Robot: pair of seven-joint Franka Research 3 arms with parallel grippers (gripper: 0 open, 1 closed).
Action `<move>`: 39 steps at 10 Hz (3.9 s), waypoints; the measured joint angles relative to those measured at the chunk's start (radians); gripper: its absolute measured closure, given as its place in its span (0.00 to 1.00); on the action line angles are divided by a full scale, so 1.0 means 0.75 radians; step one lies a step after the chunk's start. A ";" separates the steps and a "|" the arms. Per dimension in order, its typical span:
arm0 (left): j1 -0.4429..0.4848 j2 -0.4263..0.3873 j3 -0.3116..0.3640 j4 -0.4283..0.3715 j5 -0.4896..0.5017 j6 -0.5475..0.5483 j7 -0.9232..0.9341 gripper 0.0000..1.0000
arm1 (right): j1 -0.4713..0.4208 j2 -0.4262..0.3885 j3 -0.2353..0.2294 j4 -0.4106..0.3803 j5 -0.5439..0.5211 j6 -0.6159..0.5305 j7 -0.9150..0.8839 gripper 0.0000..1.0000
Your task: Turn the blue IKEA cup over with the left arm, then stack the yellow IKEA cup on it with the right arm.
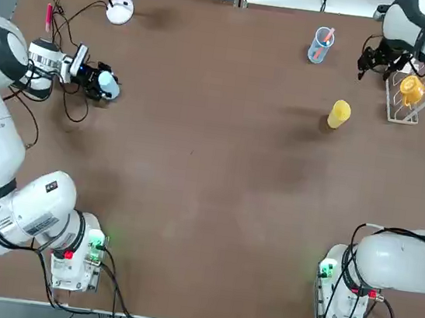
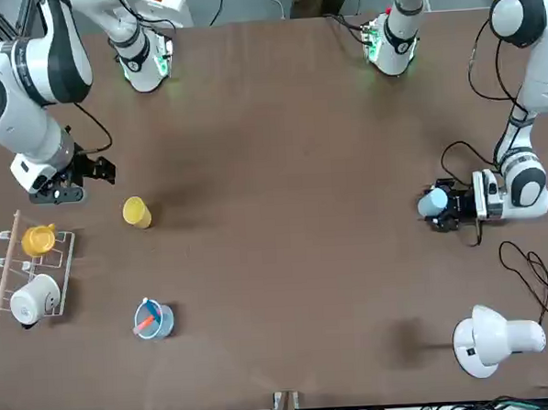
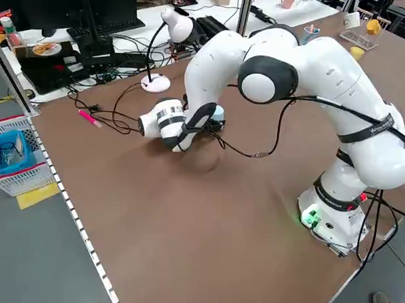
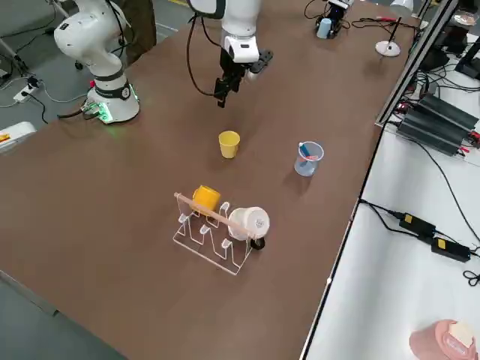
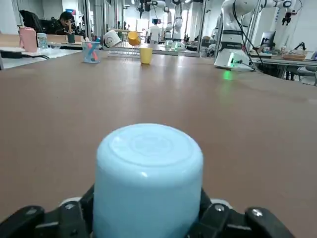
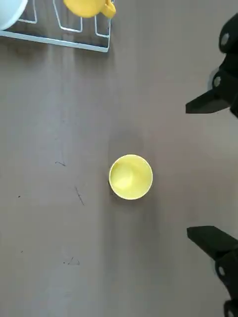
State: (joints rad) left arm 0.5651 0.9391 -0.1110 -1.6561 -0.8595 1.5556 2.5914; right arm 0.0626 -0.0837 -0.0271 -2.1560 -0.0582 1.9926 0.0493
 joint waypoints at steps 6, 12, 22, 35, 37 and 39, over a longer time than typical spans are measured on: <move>-0.053 -0.190 -0.023 -0.028 0.003 0.010 -0.089 0.34 | -0.032 0.077 -0.002 -0.067 -0.004 0.194 -0.022 0.00; -0.227 -0.667 -0.018 -0.303 0.056 0.178 -0.412 0.34 | -0.067 0.149 -0.010 -0.243 -0.063 0.506 -0.041 0.01; -0.674 -1.066 -0.076 -0.450 0.578 0.798 -1.053 0.34 | -0.061 0.269 -0.024 -0.335 -0.063 0.751 -0.042 0.01; -1.717 -0.525 -0.060 -0.008 2.213 0.405 -2.572 0.34 | -0.067 0.417 -0.029 -0.341 -0.063 0.966 -0.042 0.21; -1.914 -0.385 0.037 0.087 2.287 0.301 -2.589 0.34 | -0.067 0.418 -0.030 -0.341 -0.063 0.967 -0.042 0.41; -2.023 -0.242 0.074 0.210 2.357 0.221 -2.590 0.34 | -0.070 0.419 -0.030 -0.341 -0.063 0.967 -0.042 0.74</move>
State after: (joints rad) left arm -0.9519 0.7576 -0.0552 -1.4990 0.9085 1.7212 0.6486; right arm 0.0103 0.2304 -0.0496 -2.4116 -0.1054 2.7180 0.0178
